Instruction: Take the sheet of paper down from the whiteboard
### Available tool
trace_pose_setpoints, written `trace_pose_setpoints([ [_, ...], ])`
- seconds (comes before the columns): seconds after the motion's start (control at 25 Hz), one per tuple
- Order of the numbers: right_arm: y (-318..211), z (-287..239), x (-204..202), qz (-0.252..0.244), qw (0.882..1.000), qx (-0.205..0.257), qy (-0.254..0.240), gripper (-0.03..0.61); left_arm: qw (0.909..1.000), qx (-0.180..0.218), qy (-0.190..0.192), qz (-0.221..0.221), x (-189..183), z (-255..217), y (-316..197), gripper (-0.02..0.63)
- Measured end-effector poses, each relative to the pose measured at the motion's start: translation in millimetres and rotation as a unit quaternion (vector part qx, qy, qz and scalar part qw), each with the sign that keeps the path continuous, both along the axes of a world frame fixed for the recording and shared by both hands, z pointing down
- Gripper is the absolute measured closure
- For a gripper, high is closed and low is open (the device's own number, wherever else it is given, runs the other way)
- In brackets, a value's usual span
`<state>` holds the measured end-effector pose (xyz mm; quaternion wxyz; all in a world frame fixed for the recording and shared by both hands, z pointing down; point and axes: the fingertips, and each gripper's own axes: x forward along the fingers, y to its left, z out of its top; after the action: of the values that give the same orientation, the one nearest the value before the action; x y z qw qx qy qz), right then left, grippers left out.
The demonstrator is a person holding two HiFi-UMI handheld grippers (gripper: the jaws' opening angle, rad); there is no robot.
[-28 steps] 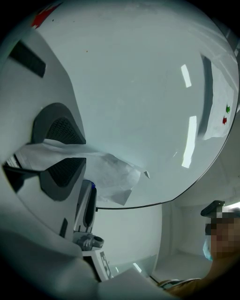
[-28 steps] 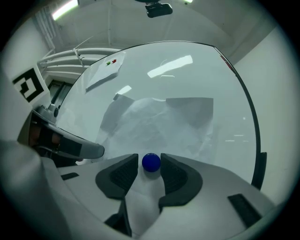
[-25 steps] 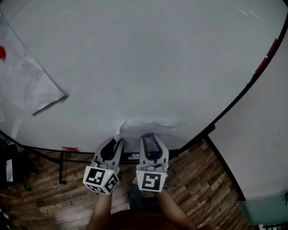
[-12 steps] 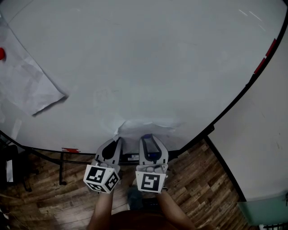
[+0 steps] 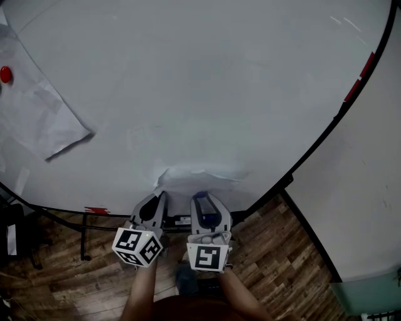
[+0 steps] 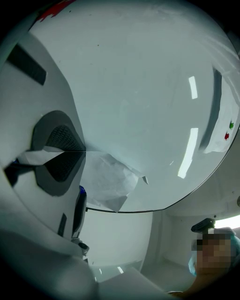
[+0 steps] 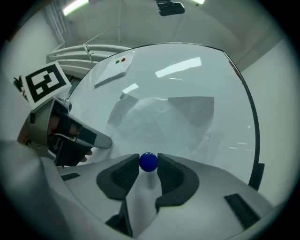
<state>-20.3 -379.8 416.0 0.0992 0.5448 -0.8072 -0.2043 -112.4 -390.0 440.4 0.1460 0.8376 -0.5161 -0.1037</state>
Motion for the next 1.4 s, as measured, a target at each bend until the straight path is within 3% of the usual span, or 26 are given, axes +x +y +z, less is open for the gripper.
trace_pose_setpoints([
  [0.56, 13.9, 0.4, 10.7, 0.0, 1.0, -0.004, -0.011, 0.445, 0.9999, -0.002, 0.016, 0.003, 1.0, -6.9, 15.2, 0.59],
  [0.96, 34.6, -7.9, 23.3, 0.005, 1.0, 0.006, -0.031, 0.445, 0.9994, -0.003, 0.027, -0.022, -26.3, -15.7, 44.6, 0.59],
  [1.4, 58.7, -6.7, 39.8, 0.019, 0.999, -0.019, -0.041, 0.445, 0.9978, -0.011, 0.038, -0.053, -58.1, -16.4, 81.1, 0.589],
])
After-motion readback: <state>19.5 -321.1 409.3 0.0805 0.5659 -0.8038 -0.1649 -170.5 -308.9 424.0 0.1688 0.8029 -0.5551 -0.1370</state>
